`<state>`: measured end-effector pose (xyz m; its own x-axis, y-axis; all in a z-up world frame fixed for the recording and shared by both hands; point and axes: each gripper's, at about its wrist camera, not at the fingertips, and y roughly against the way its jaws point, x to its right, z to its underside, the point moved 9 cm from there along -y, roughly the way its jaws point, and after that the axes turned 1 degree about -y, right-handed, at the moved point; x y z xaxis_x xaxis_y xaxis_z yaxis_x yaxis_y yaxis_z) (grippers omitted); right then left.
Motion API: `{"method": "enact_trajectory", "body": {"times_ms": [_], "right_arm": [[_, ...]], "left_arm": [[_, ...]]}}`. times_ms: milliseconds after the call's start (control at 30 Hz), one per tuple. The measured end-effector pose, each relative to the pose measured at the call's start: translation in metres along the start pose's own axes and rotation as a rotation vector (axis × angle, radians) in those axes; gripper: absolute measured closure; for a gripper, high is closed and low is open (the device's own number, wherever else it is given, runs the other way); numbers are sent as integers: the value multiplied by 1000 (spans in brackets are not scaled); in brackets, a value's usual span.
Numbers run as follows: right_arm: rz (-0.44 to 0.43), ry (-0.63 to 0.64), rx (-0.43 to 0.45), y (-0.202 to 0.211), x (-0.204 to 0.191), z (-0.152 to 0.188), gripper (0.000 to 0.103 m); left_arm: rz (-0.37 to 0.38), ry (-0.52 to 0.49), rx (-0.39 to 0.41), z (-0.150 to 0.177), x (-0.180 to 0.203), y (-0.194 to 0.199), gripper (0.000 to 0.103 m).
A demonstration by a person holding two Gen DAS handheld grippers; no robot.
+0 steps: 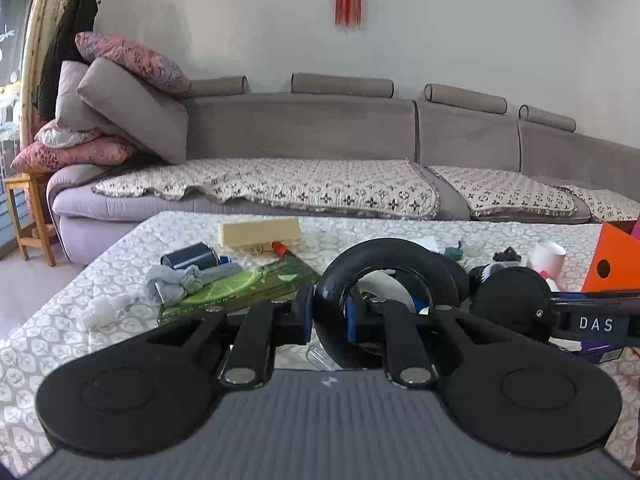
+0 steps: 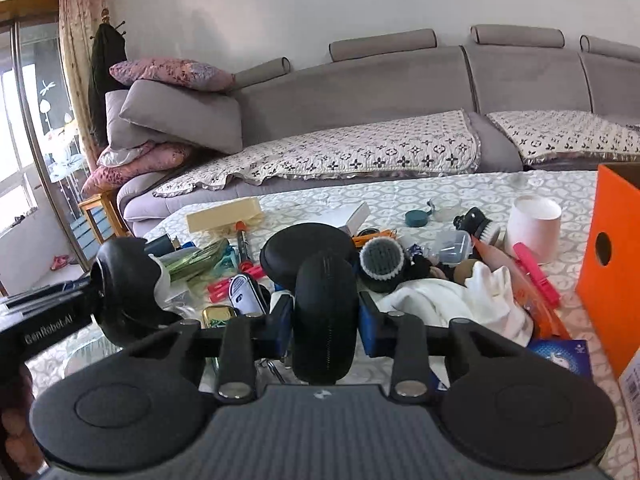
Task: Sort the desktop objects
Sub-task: 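Grasp the black ring with the left gripper while the right gripper grasps a black oval pad, then carry the black ring and black pad over the cardboard box with both grippers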
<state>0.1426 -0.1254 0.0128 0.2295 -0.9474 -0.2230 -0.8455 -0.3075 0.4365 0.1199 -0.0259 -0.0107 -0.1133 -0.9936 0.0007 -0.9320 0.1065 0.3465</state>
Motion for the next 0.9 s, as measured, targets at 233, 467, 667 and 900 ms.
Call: {"method": "enact_trajectory", "body": {"times_ms": [233,467,667,900], "right_arm": [[12,35,77,29,4,-28,71],[28,20,96,40,16,-43,71],[44,23,116,54,25,-52,71],[81,17,144,77,49,-64,71]], "left_arm": [[-4,5,38,-13,3,9,86],[-14,-18,48,-28,17,14,86],[-23,-33,21,-33,28,9,86],[11,-48,25,-49,54,11,86]]}}
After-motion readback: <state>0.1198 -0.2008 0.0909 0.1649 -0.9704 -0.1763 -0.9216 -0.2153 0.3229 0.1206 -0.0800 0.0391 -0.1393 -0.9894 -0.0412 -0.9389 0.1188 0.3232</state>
